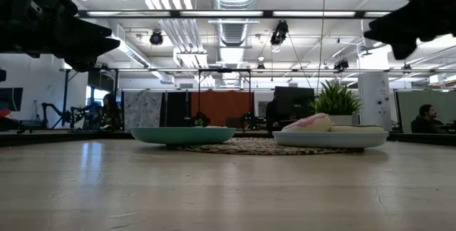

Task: Pick & Place donuts
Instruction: Return to Home Position

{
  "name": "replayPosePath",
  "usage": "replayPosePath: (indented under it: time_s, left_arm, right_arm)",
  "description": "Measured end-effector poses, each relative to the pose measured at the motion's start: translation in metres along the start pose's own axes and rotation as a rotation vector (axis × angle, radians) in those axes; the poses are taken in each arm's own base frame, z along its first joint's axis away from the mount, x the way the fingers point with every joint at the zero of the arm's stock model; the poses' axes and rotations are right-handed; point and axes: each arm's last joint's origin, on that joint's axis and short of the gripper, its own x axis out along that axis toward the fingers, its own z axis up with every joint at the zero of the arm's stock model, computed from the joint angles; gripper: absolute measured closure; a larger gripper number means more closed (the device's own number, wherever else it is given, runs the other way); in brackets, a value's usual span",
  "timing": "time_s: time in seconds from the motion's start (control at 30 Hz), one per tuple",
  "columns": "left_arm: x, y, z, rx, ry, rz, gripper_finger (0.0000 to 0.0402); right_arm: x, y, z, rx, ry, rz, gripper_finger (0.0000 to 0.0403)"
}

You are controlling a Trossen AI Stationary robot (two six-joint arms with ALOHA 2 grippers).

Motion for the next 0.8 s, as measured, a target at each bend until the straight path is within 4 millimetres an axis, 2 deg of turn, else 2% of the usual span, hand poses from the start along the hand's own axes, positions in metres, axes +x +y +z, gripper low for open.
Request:
replayPosePath:
  time_s: [0.1, 0.23, 0.33, 0.47, 0.57, 0.8]
  left_arm:
    - [0.0, 0.0, 0.0, 0.0, 0.0, 0.0, 0.0262]
    - [0.0, 0.0, 0.0, 0.0, 0.001, -0.001, 0.0262]
    - [0.0, 0.0, 0.0, 0.0, 0.002, -0.003, 0.0262]
    - [0.0, 0.0, 0.0, 0.0, 0.002, -0.002, 0.0262]
    - [0.0, 0.0, 0.0, 0.0, 0.004, 0.001, 0.0262]
    - [0.0, 0.0, 0.0, 0.0, 0.005, 0.002, 0.0262]
  right_arm:
    - [0.011, 0.002, -0.012, -0.155, -0.058, 0.129, 0.0272]
    - [0.023, -0.002, -0.033, -0.15, -0.103, 0.172, 0.0269]
    - [0.024, -0.003, -0.033, -0.156, -0.095, 0.166, 0.0268]
    - [0.024, -0.006, -0.032, -0.285, -0.116, 0.127, 0.0272]
    - [0.023, -0.008, -0.031, -0.302, -0.134, 0.115, 0.0277]
    - [0.023, -0.005, -0.033, -0.304, -0.108, 0.22, 0.0278]
